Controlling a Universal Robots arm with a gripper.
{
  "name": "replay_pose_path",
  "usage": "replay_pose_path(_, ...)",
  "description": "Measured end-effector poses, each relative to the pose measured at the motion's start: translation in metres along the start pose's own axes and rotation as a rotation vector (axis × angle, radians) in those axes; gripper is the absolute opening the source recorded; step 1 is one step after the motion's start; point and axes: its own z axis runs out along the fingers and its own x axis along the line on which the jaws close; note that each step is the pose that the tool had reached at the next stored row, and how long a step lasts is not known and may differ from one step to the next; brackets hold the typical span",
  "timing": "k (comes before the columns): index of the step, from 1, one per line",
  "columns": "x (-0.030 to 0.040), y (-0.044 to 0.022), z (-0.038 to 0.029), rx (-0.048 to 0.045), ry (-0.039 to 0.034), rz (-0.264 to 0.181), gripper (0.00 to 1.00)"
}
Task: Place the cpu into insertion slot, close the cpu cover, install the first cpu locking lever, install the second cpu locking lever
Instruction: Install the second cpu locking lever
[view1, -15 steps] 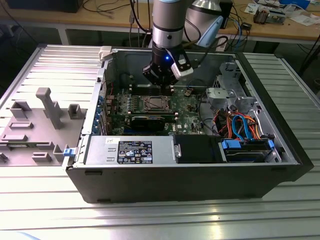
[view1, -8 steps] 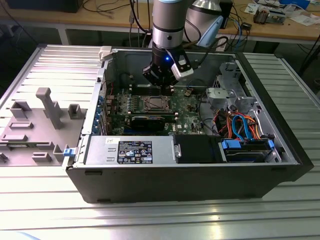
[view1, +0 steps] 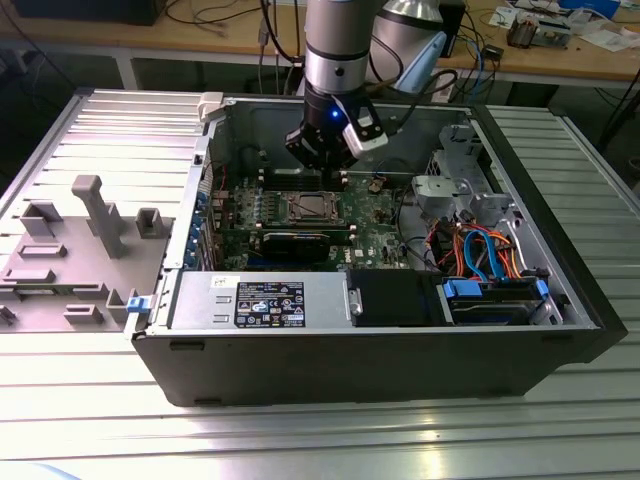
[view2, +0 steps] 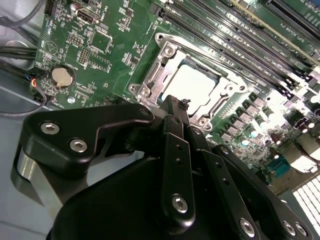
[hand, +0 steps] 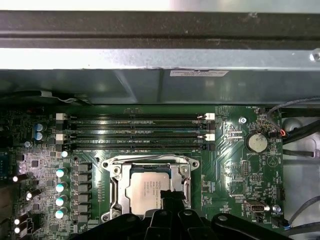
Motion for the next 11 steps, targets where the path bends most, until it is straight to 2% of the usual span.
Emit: replay_pose_path(11,0.0000,-0.0024,-0.0008,0.0001,-0.0001,0.000,0.11)
